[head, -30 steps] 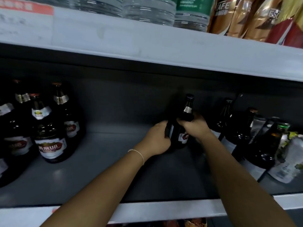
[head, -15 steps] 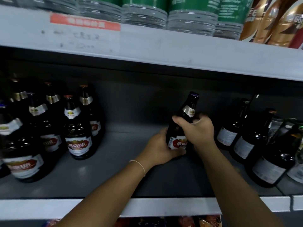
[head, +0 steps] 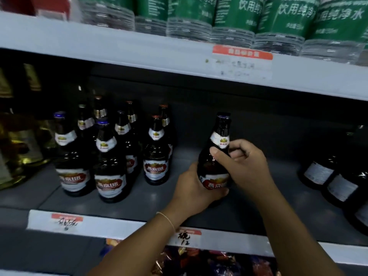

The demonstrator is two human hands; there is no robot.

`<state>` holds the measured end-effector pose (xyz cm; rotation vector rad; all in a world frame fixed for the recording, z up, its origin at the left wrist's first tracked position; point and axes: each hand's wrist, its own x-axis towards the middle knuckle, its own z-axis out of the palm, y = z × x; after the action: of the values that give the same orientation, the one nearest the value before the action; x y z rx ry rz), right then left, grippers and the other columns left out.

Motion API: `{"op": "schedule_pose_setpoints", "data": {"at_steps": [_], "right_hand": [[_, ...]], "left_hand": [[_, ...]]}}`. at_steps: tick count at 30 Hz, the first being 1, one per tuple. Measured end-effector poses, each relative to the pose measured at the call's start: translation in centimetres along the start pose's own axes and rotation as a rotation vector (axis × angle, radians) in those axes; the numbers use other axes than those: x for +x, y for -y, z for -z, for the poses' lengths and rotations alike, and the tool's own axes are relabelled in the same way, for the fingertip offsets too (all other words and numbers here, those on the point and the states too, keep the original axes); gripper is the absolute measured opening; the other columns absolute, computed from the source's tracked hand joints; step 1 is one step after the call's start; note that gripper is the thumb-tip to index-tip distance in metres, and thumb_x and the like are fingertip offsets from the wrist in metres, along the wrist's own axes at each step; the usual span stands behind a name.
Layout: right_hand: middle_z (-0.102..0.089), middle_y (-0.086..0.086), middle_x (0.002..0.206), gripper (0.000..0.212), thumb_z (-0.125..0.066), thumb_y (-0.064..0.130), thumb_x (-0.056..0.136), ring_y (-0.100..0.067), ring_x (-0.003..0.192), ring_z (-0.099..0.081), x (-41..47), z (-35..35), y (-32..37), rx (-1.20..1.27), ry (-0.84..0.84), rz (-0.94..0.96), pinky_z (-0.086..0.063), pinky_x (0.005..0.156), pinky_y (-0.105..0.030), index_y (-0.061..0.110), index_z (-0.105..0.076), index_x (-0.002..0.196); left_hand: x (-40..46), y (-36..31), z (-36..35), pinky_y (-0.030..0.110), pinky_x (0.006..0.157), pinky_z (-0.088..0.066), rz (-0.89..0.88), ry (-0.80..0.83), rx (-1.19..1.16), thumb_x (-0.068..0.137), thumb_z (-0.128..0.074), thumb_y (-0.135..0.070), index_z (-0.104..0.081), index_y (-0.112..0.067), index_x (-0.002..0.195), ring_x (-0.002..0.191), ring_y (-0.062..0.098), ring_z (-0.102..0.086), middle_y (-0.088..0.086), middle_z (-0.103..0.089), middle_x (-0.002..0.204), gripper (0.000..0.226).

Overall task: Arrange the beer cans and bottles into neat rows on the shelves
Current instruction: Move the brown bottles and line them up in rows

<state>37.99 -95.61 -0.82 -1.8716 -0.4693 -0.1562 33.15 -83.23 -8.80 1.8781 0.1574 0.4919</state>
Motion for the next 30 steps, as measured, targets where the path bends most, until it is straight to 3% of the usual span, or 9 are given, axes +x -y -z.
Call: {"op": "schedule_pose_setpoints", "data": {"at_steps": [4,7,9,14,19,24,27,30], "right_hand": [[-0.071,0.01,0.087,0.04,-0.084,0.018,0.074,0.0,0.081,-0.069,-1.8,-2.5,0.8,0.096,0.213,0.035,-0.055,0.066,-0.016,0.028,-0.064,0.108],[-0.073,0.013,0.101,0.058,-0.083,0.002,0.073,-0.004,0.094,-0.071,-3.2,-4.7,1.1,0.191,0.309,0.044,-0.055,0.073,-0.017,0.028,-0.059,0.118],[-0.073,0.007,0.107,0.063,-0.084,0.002,0.071,-0.005,0.097,-0.07,-3.8,-6.1,1.3,0.193,0.298,0.05,-0.056,0.076,-0.019,0.025,-0.058,0.124],[-0.073,0.003,0.106,0.064,-0.086,-0.002,0.067,-0.007,0.095,-0.071,-5.3,-9.2,1.7,0.212,0.231,0.054,-0.057,0.078,-0.021,0.022,-0.06,0.121],[-0.072,0.01,0.099,0.061,-0.084,-0.004,0.068,-0.002,0.092,-0.07,-5.9,-11.5,2.1,0.201,0.195,0.086,-0.054,0.074,-0.015,0.031,-0.059,0.111],[-0.07,0.009,0.104,0.062,-0.084,-0.001,0.07,0.001,0.094,-0.069,-6.3,-13.0,1.5,0.186,0.176,0.06,-0.055,0.078,-0.015,0.026,-0.058,0.118],[-0.069,0.01,0.106,0.062,-0.084,0.0,0.07,0.001,0.096,-0.068,-6.4,-13.5,1.0,0.164,0.165,0.06,-0.055,0.081,-0.016,0.033,-0.056,0.114],[-0.067,0.014,0.104,0.064,-0.083,-0.001,0.071,0.007,0.094,-0.066,-6.4,-13.7,0.6,0.141,0.157,0.075,-0.053,0.076,-0.011,0.037,-0.053,0.112]], "left_hand": [[-1.1,1.5,3.3,0.029,0.083,-0.058,0.015,-0.022,-0.055,0.057,-0.092,-0.032,-0.054,-0.024,0.117,0.091,0.001,-0.068,-0.01,-0.071,0.102,0.071],[-1.9,2.2,5.7,0.021,0.082,-0.055,-0.002,-0.037,-0.042,0.06,-0.091,-0.028,-0.054,-0.025,0.118,0.091,-0.002,-0.066,-0.012,-0.07,0.104,0.069],[-2.3,2.7,7.2,0.017,0.08,-0.053,-0.022,-0.039,-0.01,0.059,-0.091,-0.032,-0.054,-0.027,0.118,0.092,-0.005,-0.064,-0.015,-0.069,0.104,0.07],[-3.0,4.0,9.9,0.028,0.089,-0.054,-0.005,-0.015,0.002,0.057,-0.091,-0.036,-0.051,-0.03,0.121,0.1,-0.002,-0.063,-0.018,-0.067,0.109,0.075],[-3.4,4.5,11.7,0.007,0.075,-0.047,0.019,-0.017,0.016,0.061,-0.091,-0.03,-0.047,-0.036,0.116,0.093,-0.011,-0.06,-0.021,-0.064,0.104,0.071],[-3.6,5.0,12.6,0.003,0.07,-0.045,0.033,0.006,0.036,0.061,-0.09,-0.031,-0.044,-0.028,0.125,0.09,-0.015,-0.057,-0.022,-0.061,0.105,0.079],[-3.6,5.4,12.6,0.0,0.068,-0.042,0.019,0.006,0.063,0.062,-0.09,-0.032,-0.043,-0.029,0.122,0.083,-0.023,-0.054,-0.026,-0.058,0.099,0.077],[-3.7,5.6,12.5,-0.001,0.067,-0.04,-0.004,-0.004,0.096,0.061,-0.09,-0.035,-0.045,-0.028,0.122,0.084,-0.017,-0.054,-0.025,-0.057,0.098,0.076]]}}
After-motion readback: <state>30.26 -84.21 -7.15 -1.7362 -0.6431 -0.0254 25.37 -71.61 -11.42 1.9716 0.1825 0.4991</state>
